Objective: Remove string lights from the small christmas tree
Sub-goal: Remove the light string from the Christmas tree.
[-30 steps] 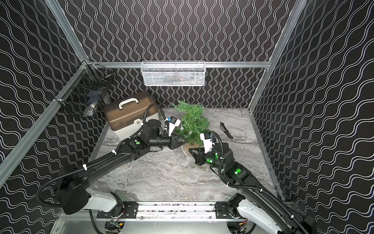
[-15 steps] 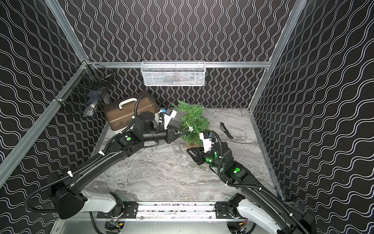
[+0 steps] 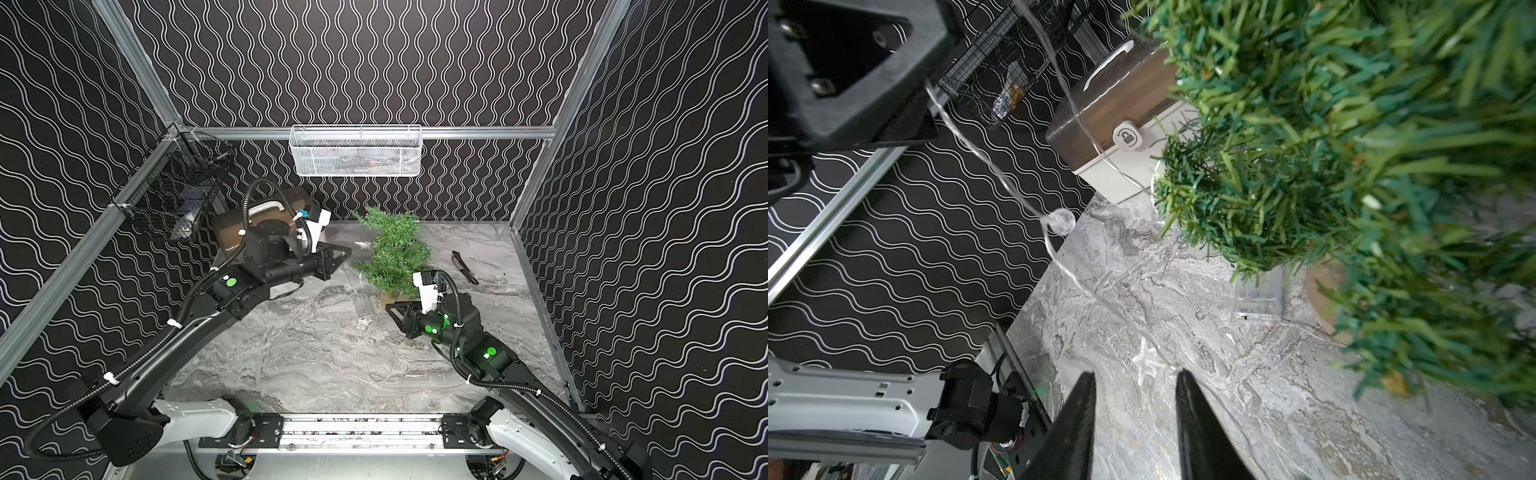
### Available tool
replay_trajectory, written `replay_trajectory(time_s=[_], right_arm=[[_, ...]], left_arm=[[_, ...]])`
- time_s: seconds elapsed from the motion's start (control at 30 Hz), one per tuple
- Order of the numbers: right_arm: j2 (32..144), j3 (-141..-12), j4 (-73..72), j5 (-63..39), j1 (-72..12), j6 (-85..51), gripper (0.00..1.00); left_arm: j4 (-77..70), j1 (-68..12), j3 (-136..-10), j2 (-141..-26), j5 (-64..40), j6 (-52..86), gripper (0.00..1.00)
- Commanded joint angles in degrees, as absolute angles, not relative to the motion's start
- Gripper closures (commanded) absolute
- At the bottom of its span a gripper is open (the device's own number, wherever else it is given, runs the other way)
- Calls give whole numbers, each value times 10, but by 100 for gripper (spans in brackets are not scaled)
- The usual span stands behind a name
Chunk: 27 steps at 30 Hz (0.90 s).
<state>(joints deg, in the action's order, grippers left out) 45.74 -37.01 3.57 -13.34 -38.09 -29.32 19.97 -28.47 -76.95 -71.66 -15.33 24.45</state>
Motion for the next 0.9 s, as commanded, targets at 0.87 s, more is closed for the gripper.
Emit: replay_trajectory(time_s=[0.87], right_arm=[[396, -353, 80, 97, -380, -322, 67]], left_arm=[[219, -91, -777, -764, -167, 322, 100]])
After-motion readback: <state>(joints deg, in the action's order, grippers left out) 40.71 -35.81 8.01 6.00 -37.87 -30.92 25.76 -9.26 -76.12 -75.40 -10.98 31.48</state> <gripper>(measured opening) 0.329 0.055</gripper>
